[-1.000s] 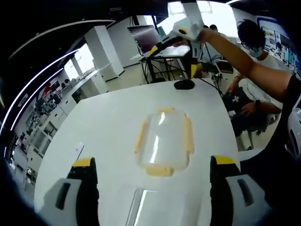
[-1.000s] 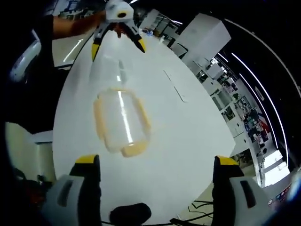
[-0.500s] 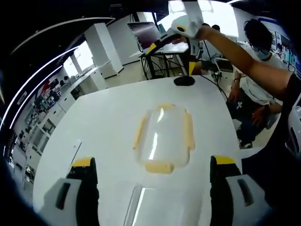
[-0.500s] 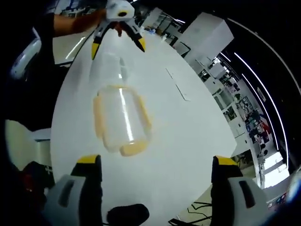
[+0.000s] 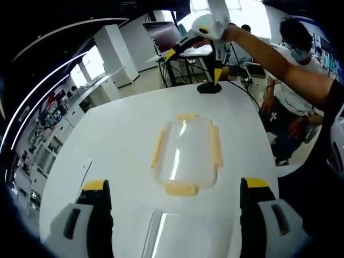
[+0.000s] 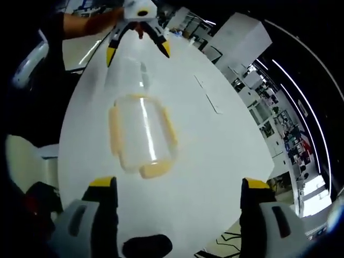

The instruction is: Snap each plastic latch of the storage box into its locked position after aligning the lid with the box until every specified latch is closed and the lid sits flush.

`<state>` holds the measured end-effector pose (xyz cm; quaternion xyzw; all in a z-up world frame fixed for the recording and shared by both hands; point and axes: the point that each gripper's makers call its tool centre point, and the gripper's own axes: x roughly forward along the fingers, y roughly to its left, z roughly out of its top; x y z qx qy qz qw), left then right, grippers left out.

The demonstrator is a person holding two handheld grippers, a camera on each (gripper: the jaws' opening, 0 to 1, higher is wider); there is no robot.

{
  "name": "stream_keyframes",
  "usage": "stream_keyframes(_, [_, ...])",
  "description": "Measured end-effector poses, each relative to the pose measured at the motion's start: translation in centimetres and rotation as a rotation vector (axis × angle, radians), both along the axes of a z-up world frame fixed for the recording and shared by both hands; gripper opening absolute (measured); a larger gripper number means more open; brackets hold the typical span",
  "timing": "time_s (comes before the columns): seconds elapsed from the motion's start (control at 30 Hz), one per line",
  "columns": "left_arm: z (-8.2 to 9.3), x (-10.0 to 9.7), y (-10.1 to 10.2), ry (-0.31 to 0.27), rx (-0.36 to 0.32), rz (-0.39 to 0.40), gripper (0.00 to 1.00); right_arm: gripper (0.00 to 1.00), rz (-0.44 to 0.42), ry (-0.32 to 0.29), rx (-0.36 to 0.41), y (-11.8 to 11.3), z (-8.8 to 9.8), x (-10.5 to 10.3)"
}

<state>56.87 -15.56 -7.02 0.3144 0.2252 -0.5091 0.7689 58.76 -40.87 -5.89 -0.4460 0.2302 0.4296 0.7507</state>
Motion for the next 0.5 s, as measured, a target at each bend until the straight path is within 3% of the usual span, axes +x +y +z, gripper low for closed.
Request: stream_keyframes(0.5, [-1.5,0.1,0.4,0.033,0.031,-0.005,1.00,0.94,0.013,0.023,-0.005,0.6,-0.6,0.0])
